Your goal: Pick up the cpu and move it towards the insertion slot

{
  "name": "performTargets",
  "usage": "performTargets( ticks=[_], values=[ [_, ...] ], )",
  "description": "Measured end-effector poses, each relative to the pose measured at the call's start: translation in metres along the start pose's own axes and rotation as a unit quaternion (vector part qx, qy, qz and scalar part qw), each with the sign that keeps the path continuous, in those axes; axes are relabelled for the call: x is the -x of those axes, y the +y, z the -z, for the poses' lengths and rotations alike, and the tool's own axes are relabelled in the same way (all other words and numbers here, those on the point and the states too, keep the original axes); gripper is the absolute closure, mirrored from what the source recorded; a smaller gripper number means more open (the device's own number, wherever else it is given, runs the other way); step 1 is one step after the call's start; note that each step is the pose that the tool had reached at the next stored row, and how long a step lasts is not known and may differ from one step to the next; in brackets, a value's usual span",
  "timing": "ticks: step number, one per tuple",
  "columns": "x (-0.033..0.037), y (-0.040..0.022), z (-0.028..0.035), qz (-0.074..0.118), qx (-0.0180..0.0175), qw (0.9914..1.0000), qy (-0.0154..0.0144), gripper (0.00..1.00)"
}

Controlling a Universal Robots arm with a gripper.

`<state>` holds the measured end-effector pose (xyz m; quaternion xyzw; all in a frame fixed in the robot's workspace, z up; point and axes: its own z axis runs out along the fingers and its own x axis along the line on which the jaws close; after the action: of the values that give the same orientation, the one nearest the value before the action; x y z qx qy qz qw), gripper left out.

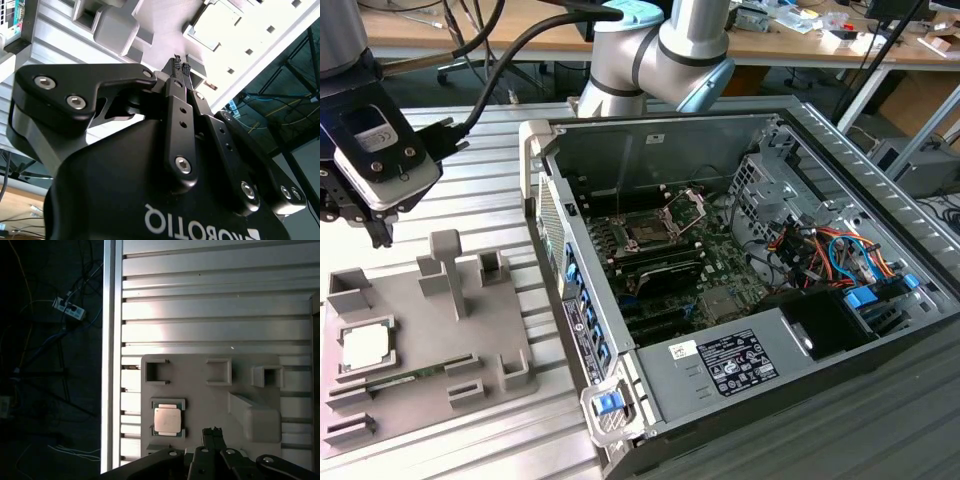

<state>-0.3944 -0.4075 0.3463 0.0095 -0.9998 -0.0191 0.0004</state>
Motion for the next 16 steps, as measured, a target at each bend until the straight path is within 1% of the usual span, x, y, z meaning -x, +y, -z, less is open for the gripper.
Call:
performTargets(
  ticks=[16],
  values=[
    [0.0,-0.0002,-0.0049,0.0,0.0,1.0,0.0,0.89]
  ],
)
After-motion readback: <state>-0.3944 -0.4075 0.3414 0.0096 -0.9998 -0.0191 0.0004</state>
